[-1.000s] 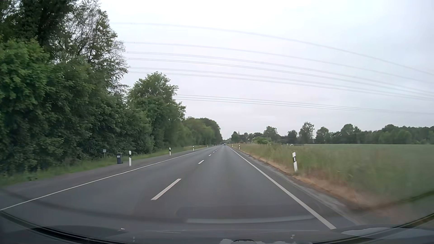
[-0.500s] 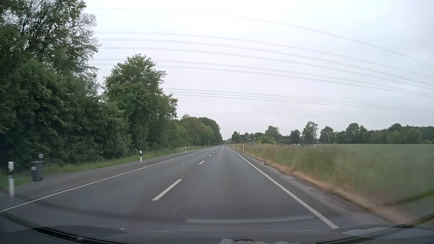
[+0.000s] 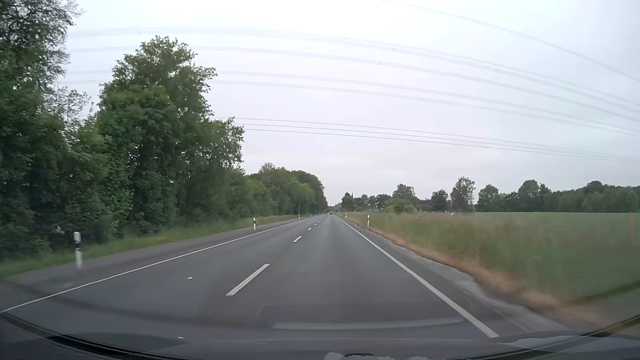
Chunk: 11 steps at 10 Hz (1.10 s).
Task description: Follow the waypoints while adhering to traffic rules and regulations
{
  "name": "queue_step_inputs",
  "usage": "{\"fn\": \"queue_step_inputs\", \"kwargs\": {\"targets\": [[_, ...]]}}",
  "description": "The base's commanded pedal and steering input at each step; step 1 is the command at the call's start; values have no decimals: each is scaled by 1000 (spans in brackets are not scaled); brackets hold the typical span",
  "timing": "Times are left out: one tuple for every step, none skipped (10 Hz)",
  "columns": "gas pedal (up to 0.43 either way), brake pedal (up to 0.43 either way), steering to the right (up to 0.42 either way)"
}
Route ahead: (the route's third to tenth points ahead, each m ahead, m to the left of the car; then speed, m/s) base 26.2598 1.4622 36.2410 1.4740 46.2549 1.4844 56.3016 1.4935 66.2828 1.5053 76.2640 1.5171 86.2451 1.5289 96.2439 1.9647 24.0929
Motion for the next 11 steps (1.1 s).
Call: {"fn": "queue_step_inputs", "kwargs": {"targets": [[248,0,-1],[248,0,-1],[248,0,-1],[248,0,-1],[248,0,-1],[248,0,-1],[248,0,-1],[248,0,-1],[248,0,-1],[240,0,-1],[240,0,-1]]}}
